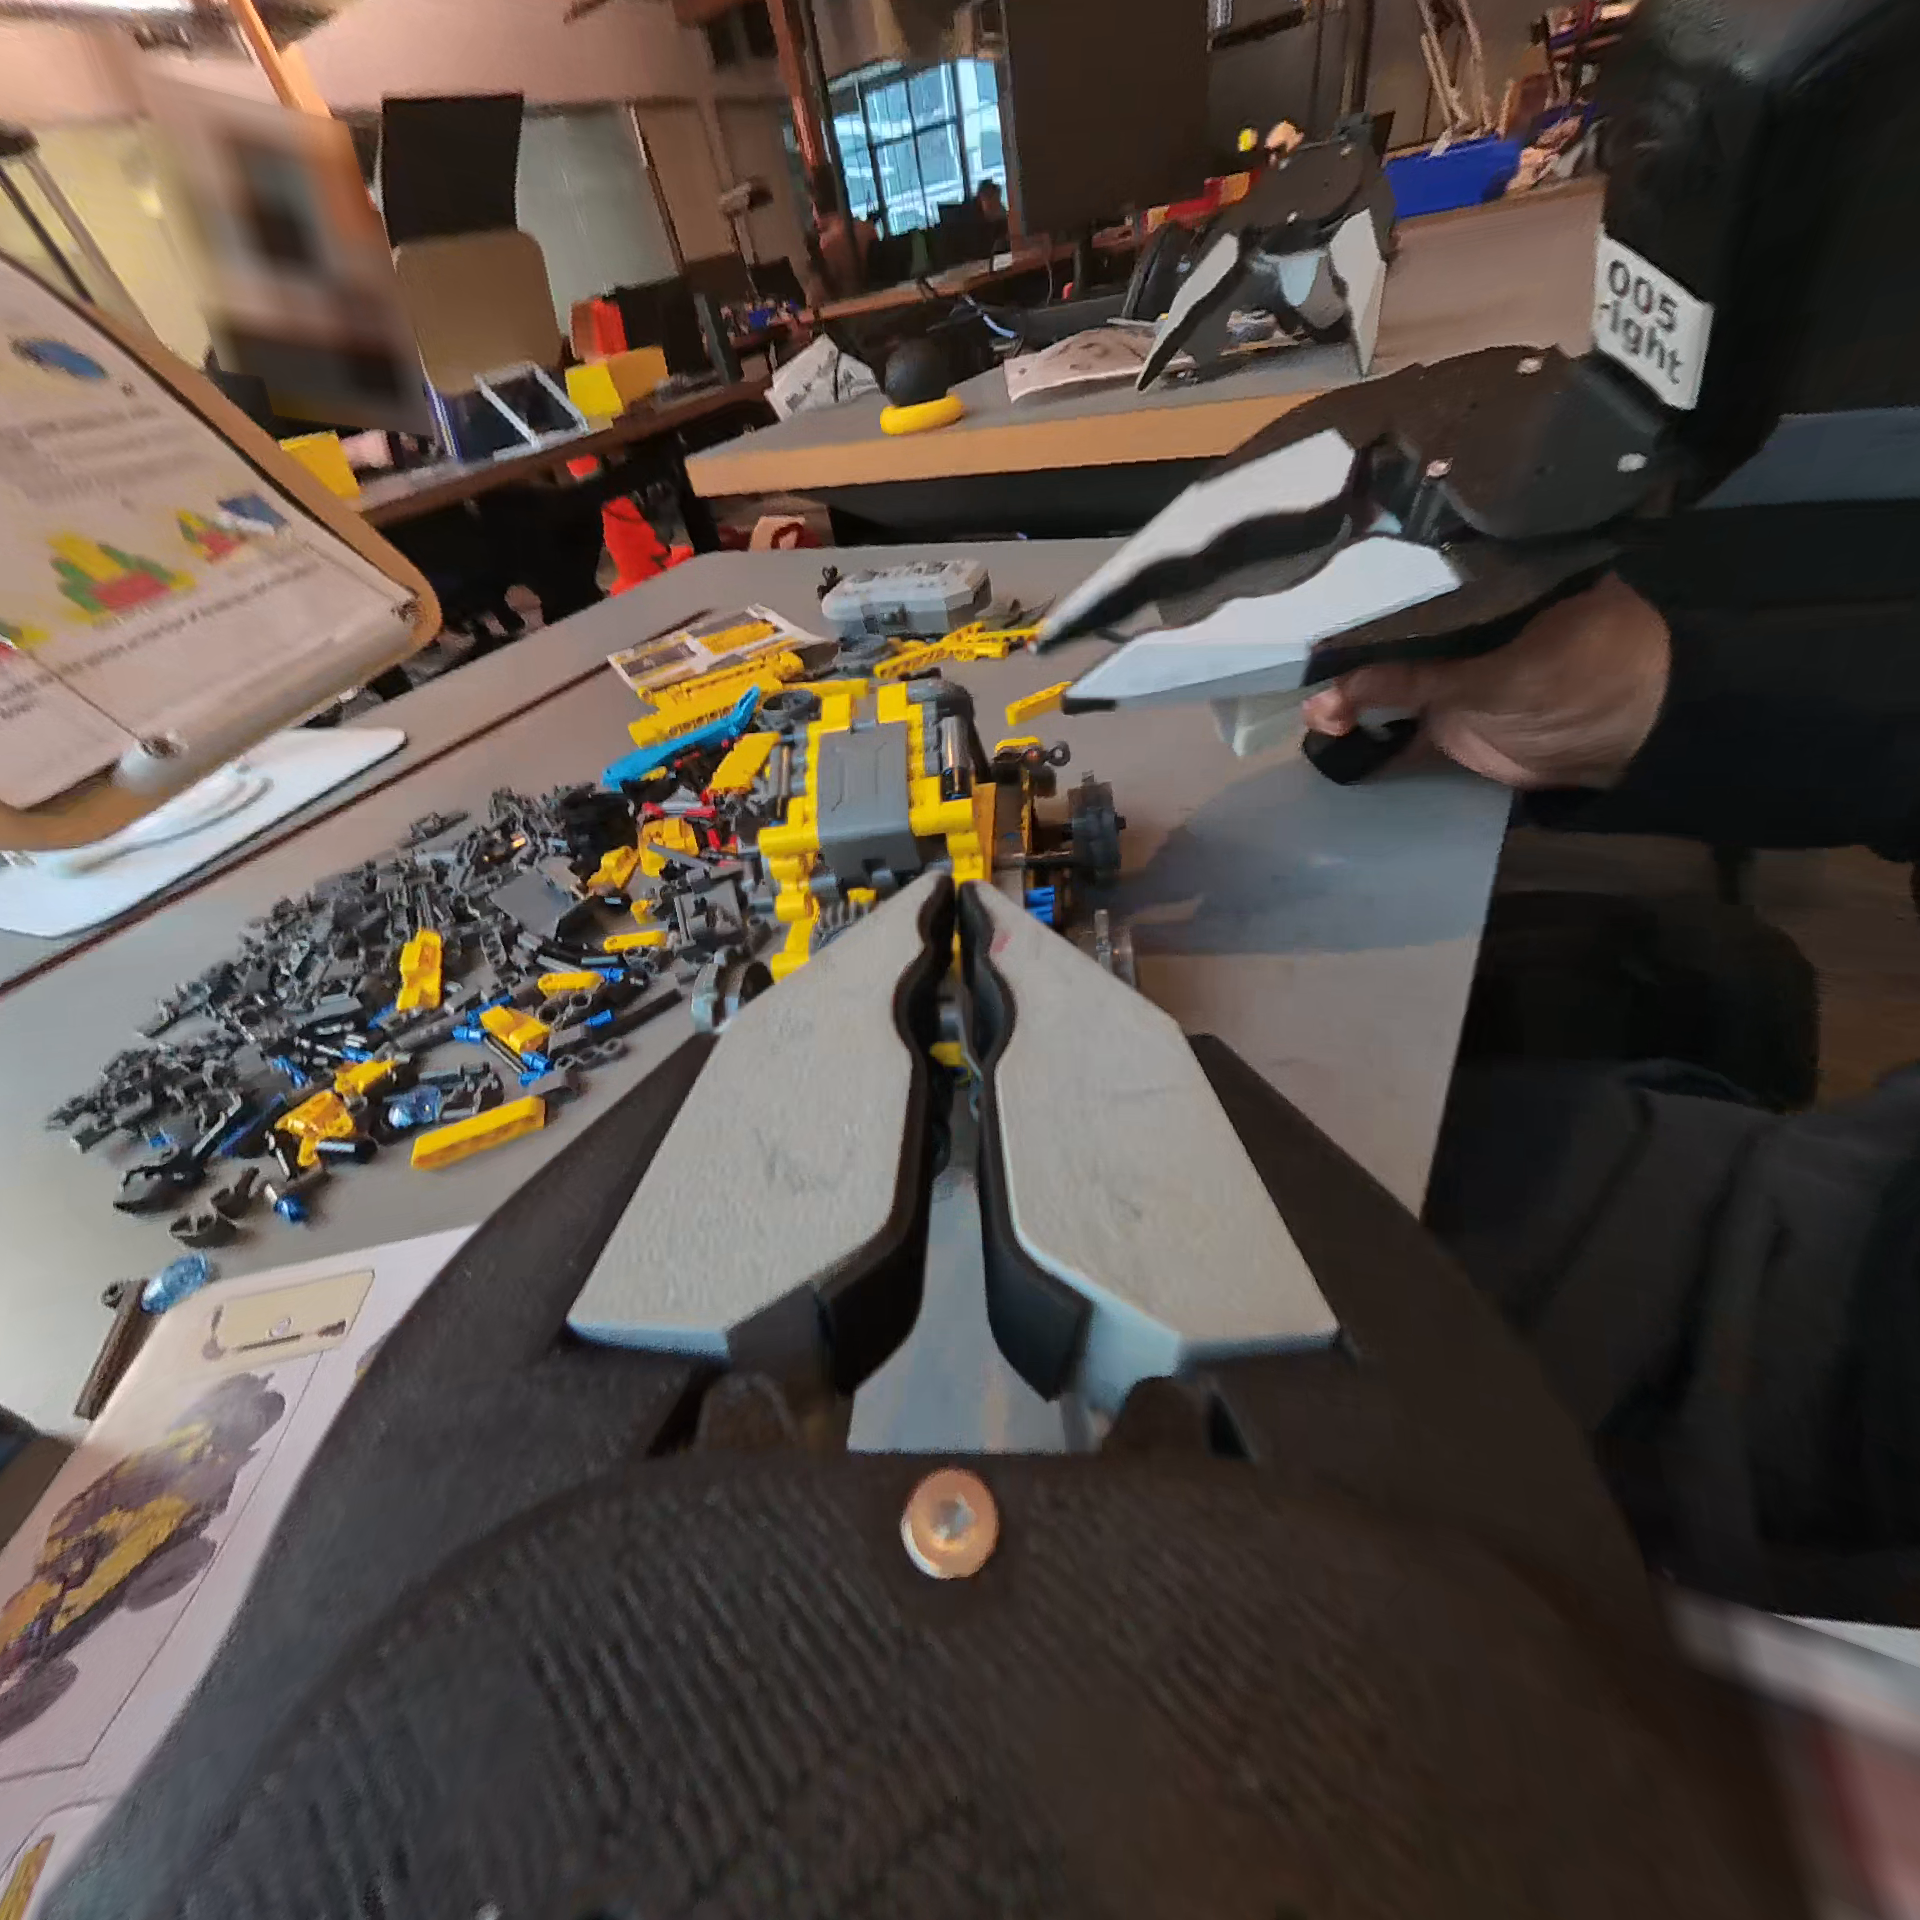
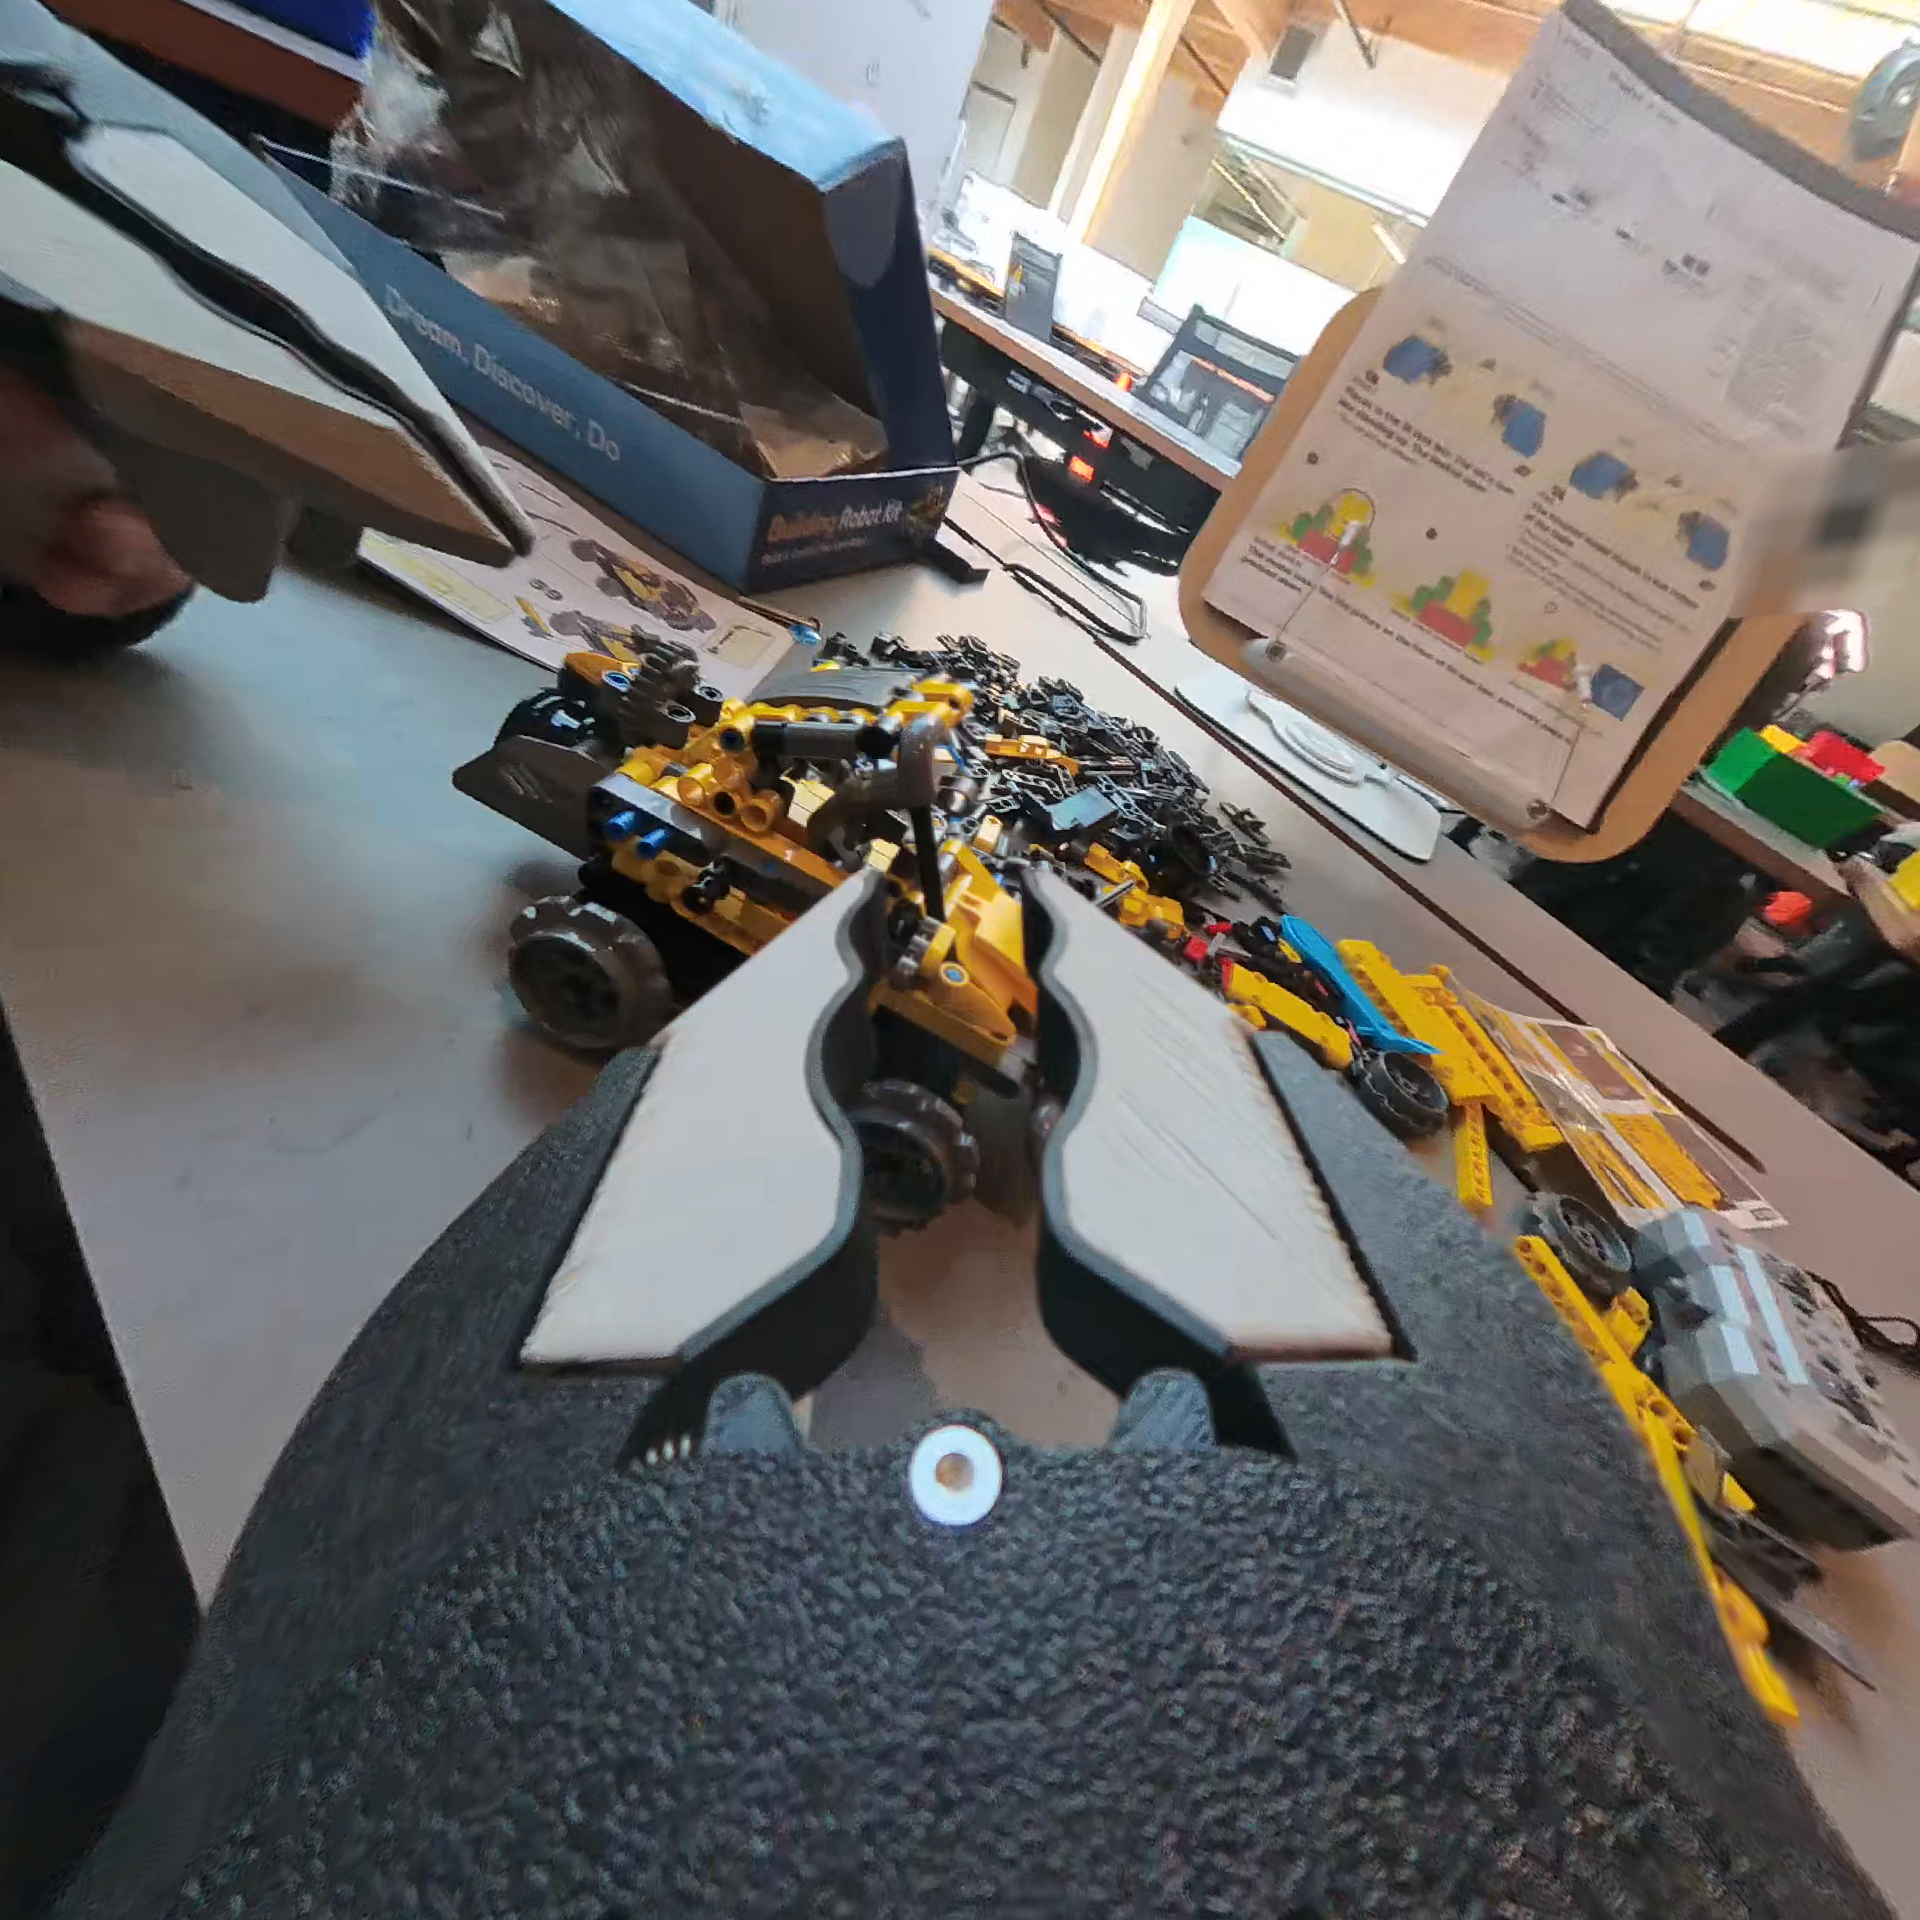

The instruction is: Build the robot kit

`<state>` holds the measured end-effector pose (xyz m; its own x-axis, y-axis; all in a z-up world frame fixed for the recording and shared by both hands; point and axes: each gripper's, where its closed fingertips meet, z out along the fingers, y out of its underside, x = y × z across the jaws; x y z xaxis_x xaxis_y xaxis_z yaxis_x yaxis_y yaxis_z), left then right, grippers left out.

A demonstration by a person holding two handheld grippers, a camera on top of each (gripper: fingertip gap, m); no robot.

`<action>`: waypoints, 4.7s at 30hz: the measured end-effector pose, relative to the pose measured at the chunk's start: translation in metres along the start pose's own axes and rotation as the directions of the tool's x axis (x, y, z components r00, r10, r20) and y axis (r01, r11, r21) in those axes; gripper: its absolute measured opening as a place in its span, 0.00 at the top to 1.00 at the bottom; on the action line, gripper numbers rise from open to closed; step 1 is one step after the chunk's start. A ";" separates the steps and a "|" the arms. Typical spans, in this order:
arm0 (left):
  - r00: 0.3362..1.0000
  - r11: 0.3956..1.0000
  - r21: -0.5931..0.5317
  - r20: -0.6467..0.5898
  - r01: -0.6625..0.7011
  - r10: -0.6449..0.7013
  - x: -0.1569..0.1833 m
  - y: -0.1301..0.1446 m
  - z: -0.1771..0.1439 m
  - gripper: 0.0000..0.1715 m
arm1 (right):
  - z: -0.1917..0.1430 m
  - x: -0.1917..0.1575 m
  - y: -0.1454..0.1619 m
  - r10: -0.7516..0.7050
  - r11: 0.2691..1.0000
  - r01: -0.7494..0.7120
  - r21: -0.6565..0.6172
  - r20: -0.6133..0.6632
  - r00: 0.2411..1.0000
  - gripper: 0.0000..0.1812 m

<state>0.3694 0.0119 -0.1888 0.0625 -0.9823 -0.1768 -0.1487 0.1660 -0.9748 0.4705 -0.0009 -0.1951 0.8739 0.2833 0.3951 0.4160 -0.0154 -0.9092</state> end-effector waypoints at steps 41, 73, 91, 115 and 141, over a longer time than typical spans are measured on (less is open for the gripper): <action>0.999 0.999 -0.020 0.018 0.037 -0.036 0.002 0.003 0.000 0.71 | -0.012 -0.015 -0.016 0.066 0.990 -0.083 0.113 0.147 0.987 0.94; 0.996 0.929 -0.368 -0.066 0.033 -0.061 -0.004 0.044 0.051 0.61 | -0.008 -0.042 -0.009 -0.129 0.990 0.117 0.082 0.164 0.978 0.86; 0.948 0.962 -0.268 -0.290 0.048 -0.128 0.019 0.039 0.005 0.54 | -0.055 0.049 -0.034 0.456 0.762 -0.510 0.400 0.227 0.860 0.96; 0.967 0.940 -0.339 -0.248 -0.038 -0.050 0.018 0.045 0.020 0.56 | -0.027 -0.083 -0.027 0.118 0.993 -0.099 -0.065 0.432 0.894 0.85; 0.957 0.952 -0.275 -0.286 -0.134 0.052 0.023 0.045 0.030 0.60 | -0.002 -0.098 -0.005 -0.250 0.917 0.311 -0.250 0.246 0.937 0.94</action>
<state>0.3939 -0.0011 -0.2405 -0.2300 -0.9561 -0.1815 -0.4216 0.2660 -0.8669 0.3834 -0.0309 -0.2291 0.6526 0.5048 0.5650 0.7158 -0.1663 -0.6782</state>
